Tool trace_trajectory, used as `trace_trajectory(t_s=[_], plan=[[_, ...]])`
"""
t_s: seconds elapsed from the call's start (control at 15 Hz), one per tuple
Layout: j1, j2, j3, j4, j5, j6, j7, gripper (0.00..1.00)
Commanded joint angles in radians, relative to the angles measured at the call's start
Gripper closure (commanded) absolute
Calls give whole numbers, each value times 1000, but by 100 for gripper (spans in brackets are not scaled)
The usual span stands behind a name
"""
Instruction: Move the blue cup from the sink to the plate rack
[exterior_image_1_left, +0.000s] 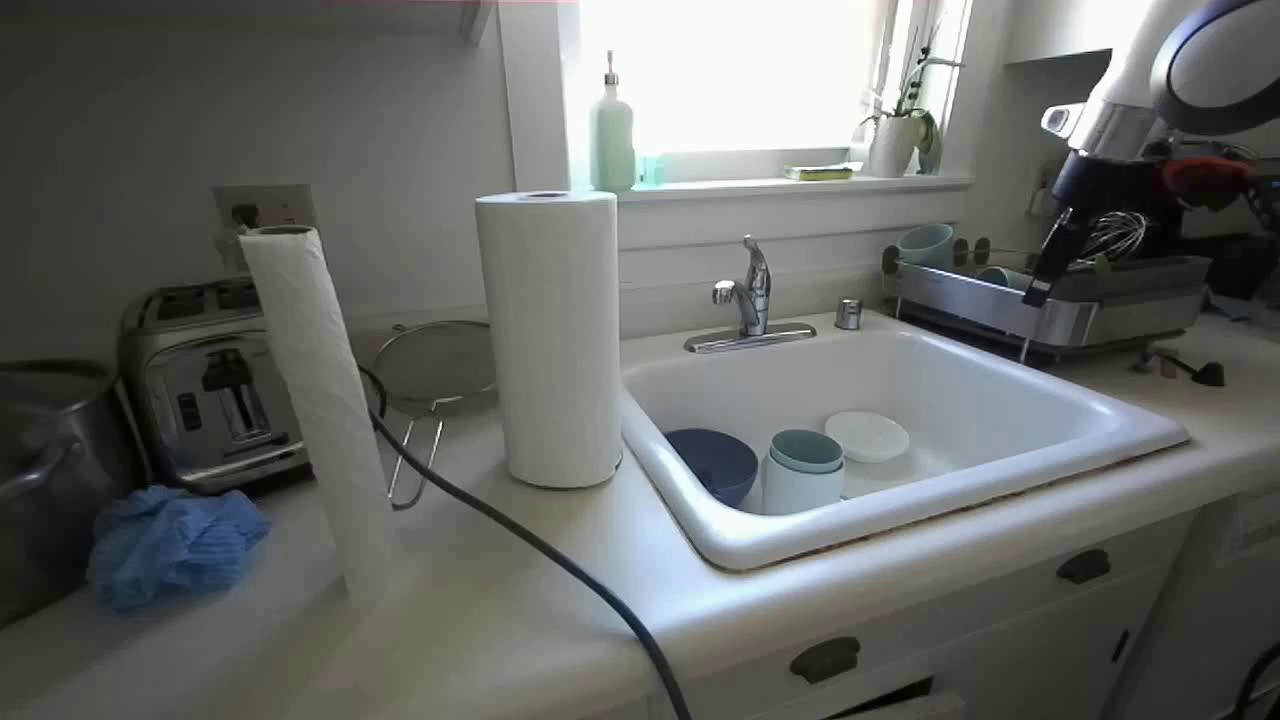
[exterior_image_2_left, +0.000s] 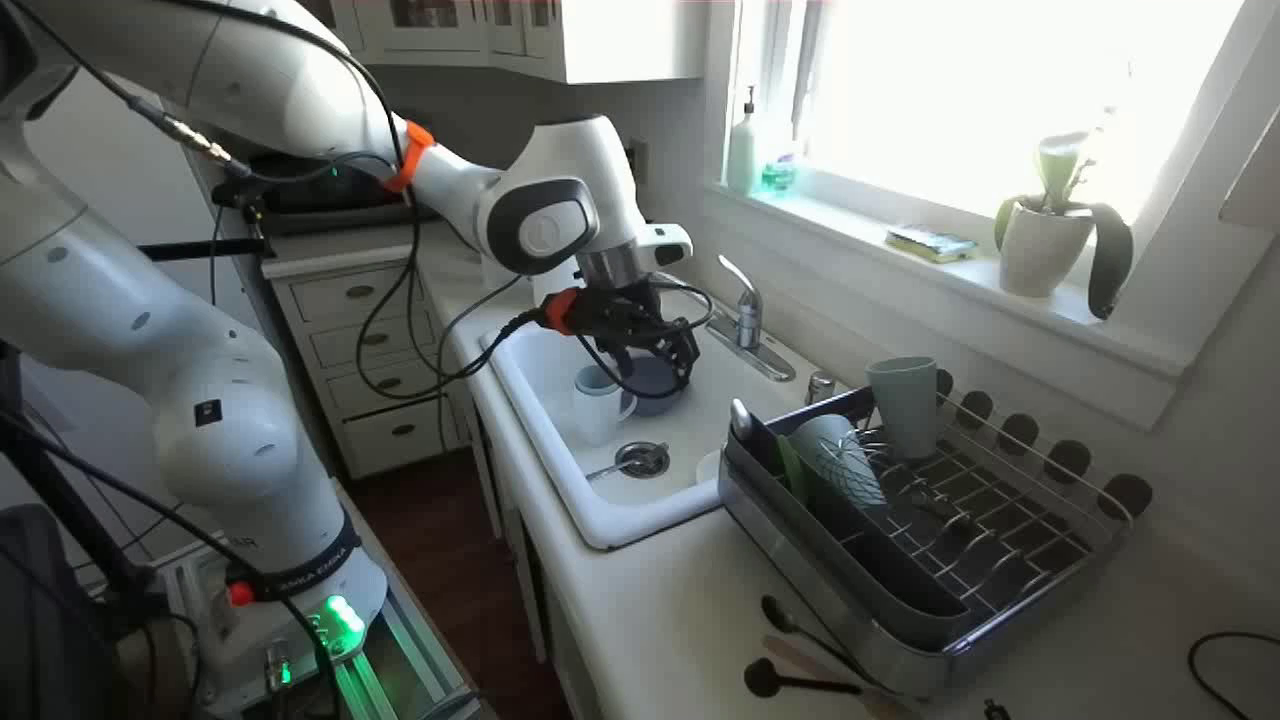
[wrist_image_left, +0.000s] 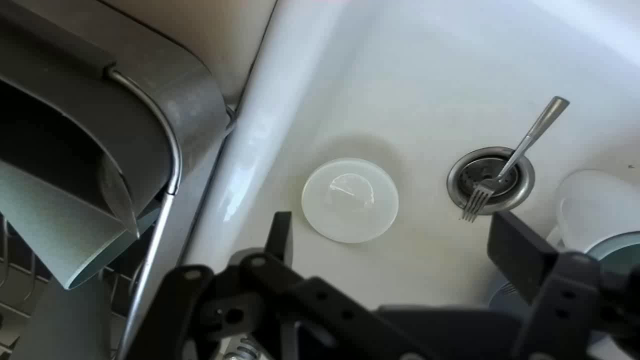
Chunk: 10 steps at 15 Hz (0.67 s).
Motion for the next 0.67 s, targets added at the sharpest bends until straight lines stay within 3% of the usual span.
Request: trace_trajectory(t_s=[0.0,0.4,0.6], plan=[[-9,0,10,1,6,-2,-4,0],[-9,0,10,1,6,-2,-4,0],[19,36,99,10,15,-66,128,0]])
